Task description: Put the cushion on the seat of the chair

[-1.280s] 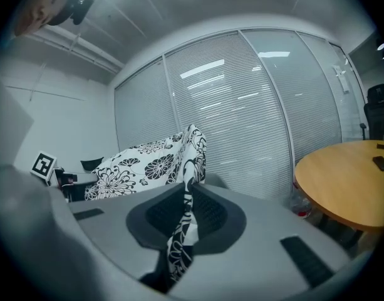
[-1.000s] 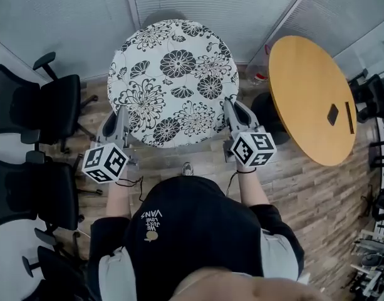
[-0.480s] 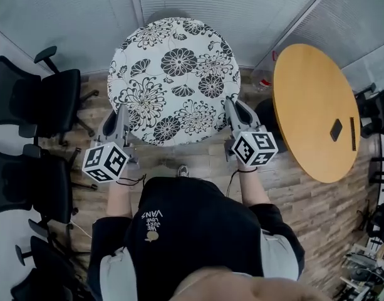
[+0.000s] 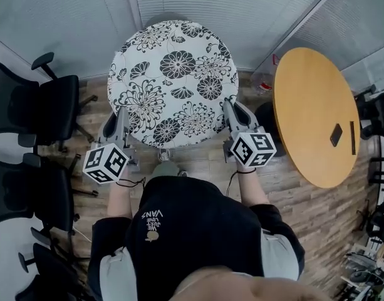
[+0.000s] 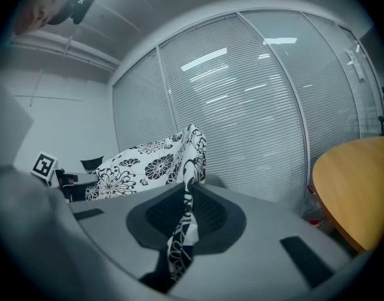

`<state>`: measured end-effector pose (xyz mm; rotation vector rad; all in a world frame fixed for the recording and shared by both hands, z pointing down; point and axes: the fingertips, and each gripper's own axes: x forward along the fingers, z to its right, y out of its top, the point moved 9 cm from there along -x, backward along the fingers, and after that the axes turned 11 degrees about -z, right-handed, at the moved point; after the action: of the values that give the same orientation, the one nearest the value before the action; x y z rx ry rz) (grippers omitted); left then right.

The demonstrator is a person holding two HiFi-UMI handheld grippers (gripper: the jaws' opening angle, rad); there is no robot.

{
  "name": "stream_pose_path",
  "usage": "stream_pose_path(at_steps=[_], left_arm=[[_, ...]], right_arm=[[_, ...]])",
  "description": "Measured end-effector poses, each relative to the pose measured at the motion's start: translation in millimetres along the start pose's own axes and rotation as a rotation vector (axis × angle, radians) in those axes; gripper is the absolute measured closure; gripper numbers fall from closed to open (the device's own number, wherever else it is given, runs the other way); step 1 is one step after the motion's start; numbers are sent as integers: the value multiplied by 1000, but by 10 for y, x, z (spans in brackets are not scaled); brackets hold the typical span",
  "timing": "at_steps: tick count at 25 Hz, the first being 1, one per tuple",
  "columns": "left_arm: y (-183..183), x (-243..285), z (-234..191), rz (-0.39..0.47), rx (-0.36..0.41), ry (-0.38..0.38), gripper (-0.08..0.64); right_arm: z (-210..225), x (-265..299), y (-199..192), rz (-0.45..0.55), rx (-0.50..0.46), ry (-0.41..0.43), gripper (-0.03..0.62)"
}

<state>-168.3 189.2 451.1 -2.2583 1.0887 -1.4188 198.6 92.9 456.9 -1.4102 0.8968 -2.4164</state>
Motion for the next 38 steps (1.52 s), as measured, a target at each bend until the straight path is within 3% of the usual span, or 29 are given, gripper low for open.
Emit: stream_pose_path(at_steps=[22,27,38], left_arm=[[21,64,-77,-14,4,-43,517],[105,6,38,-55,9,10,517],[97,34,25,-62,-7,20,517]], right_arm=[[-63,-22,4,12,3,-48,557],[-2,23,62,-27,36,-2,557],[50,29,64,-42,42,-7,557]])
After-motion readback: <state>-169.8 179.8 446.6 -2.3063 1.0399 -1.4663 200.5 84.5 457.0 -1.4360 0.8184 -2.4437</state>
